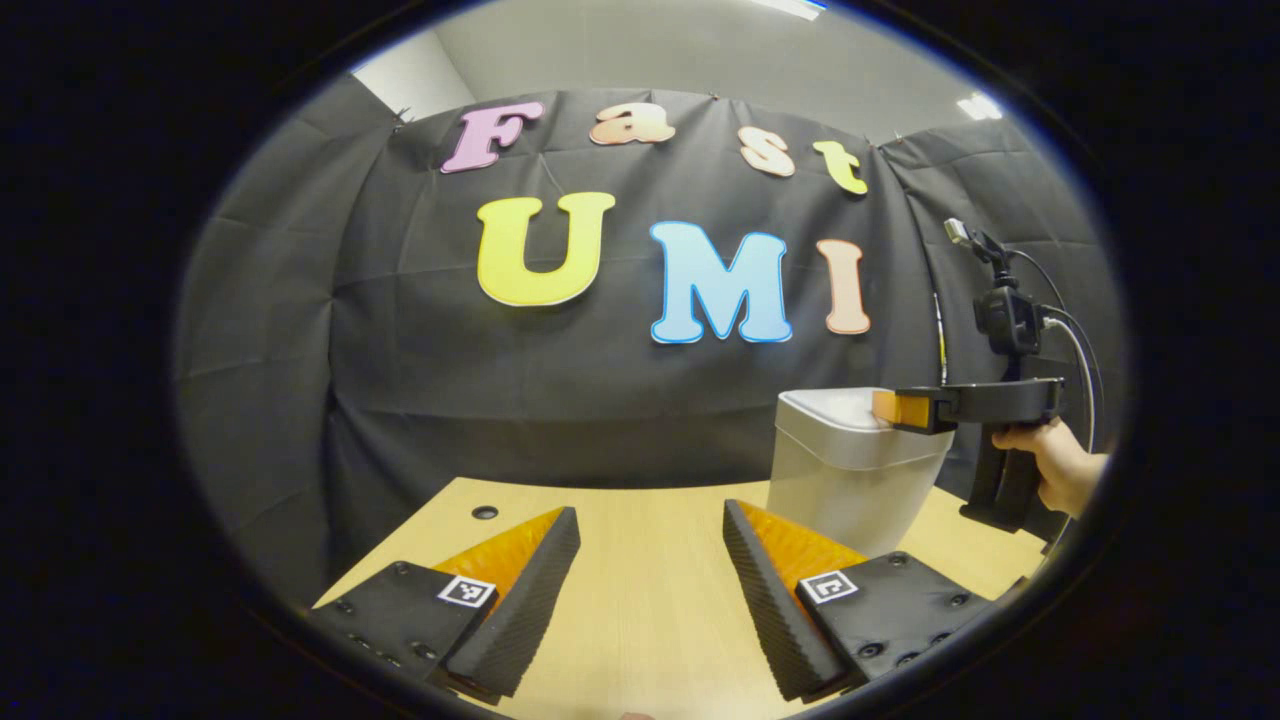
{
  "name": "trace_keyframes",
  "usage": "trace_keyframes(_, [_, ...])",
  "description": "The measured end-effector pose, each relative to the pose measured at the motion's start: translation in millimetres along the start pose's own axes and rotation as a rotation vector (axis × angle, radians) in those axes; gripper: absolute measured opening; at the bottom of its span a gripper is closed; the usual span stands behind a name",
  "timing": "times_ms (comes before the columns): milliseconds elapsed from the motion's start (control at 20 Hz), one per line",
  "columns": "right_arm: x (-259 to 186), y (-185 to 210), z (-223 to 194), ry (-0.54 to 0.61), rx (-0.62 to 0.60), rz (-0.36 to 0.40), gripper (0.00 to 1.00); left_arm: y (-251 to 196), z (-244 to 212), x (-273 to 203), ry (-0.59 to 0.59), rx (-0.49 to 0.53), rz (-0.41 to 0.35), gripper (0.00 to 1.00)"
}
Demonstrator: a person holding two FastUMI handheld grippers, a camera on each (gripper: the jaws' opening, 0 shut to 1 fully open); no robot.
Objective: Press the lid of the desktop garbage bin to open it, pick up the crumpled paper on the desktop and throw it into the bin, then pick up the pop can on the desktop and drop it into the bin, and finally close the garbage bin lid.
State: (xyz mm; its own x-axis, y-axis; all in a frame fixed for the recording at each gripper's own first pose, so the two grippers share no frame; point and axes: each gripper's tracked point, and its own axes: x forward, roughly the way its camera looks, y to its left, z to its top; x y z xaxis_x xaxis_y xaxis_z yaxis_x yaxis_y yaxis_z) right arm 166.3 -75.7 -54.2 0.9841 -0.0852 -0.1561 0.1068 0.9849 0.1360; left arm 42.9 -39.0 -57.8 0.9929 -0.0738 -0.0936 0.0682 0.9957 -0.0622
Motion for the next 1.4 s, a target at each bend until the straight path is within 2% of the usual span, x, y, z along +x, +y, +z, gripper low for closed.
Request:
trace_keyframes(450, [0.4, 0.1, 0.2, 0.001, 0.003, 0.010, 0.95, 2.2, 2.6, -3.0, -0.005, 0.007, 0.028, 0.95])
trace_keyframes(750, [-9.9, -6.2, 3.4, -0.005, -0.031, -0.031, 0.95, -0.4, 5.0, -4.8, -0.013, 0.012, 0.038, 0.95])
trace_keyframes(1400, [-69.5, 6.7, 19.9, -0.068, -0.001, 0.040, 0.95, -22.2, 7.1, 5.1, -0.012, 0.015, 0.003, 0.95])
